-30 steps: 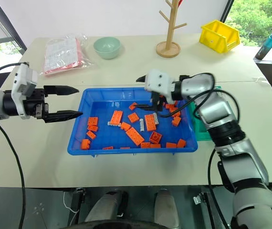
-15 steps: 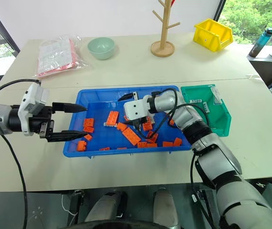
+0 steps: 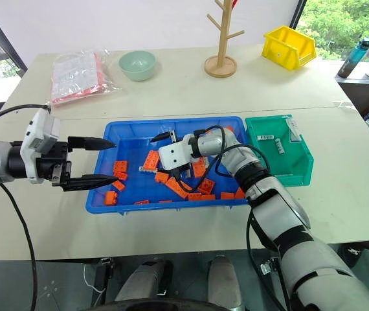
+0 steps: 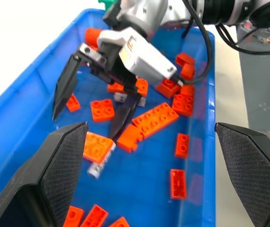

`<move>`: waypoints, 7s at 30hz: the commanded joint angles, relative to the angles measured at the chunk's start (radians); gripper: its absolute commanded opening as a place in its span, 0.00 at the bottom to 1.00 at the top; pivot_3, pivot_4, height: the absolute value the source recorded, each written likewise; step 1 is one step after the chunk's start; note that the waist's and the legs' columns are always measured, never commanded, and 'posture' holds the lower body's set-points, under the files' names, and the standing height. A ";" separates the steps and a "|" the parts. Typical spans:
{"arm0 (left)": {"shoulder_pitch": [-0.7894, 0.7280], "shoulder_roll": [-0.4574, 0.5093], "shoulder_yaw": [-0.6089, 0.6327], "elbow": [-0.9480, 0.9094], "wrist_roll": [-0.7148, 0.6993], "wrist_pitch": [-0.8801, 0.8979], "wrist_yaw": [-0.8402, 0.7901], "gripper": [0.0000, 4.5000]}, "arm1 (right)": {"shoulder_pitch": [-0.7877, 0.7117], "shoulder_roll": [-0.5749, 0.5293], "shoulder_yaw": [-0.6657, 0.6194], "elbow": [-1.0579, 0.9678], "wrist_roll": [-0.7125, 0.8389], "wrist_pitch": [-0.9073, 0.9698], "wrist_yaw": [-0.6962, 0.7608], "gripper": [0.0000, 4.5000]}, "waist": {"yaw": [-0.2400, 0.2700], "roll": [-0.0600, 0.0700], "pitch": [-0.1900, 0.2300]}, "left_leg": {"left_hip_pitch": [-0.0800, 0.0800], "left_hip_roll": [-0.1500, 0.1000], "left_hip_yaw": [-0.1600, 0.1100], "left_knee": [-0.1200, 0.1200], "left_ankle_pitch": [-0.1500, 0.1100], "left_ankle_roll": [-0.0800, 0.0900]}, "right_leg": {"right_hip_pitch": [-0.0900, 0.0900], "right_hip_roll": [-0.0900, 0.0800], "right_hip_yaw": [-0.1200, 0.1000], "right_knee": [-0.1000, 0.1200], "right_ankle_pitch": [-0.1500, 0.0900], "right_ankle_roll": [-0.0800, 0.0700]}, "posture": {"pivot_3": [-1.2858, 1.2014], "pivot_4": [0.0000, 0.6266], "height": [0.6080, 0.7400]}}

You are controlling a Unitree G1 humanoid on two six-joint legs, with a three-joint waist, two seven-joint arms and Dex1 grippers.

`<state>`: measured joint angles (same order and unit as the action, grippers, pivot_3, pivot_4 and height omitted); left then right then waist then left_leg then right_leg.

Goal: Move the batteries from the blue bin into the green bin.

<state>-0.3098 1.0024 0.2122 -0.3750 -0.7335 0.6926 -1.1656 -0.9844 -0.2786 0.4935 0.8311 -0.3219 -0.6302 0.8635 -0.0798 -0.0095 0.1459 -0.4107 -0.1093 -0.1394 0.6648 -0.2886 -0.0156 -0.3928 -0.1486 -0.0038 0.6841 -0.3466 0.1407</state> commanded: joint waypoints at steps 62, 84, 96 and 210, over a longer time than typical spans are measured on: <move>0.008 0.009 -0.019 0.056 0.091 -0.129 -0.064 1.00 | 0.103 0.123 -0.024 -0.507 0.355 1.364 0.092 0.38 | -0.015 0.000 0.000 | 0.000 -0.001 -0.002 -0.001 0.000 0.000 | 0.000 -0.001 0.000 0.002 0.000 0.000 | 0.52 0.24 0.84; -0.036 -0.010 -0.063 0.096 0.117 -0.160 -0.081 1.00 | 0.114 0.124 -0.040 -0.571 0.375 1.408 0.057 0.51 | -0.016 0.000 -0.001 | 0.000 -0.001 -0.003 -0.001 0.000 0.000 | 0.000 -0.001 0.000 0.002 0.000 0.000 | 0.52 0.24 0.84; -0.027 -0.007 -0.063 0.102 0.118 -0.174 -0.088 1.00 | 0.117 0.112 -0.109 -0.802 0.465 1.574 0.006 0.51 | -0.015 0.000 -0.001 | 0.000 -0.001 -0.003 -0.001 0.000 0.000 | 0.000 -0.001 0.000 0.002 0.000 0.000 | 0.52 0.24 0.84; -0.136 -0.129 -0.091 0.154 0.161 -0.201 -0.005 1.00 | 0.130 -0.422 -0.394 -0.861 0.469 1.322 0.320 0.49 | 0.023 0.000 0.000 | -0.001 -0.001 0.000 0.002 -0.001 0.001 | 0.001 -0.003 0.000 0.000 0.000 0.000 | 0.52 0.24 0.84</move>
<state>-0.4389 0.8690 0.1112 -0.2182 -0.5759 0.5094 -1.1617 -0.8462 -0.6571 0.1870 0.0346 0.1166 0.6271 1.2096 -0.0565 -0.0090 0.1461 -0.4120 -0.1111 -0.1391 0.6663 -0.2892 -0.0144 -0.3917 -0.1514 -0.0042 0.6835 -0.3465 0.1407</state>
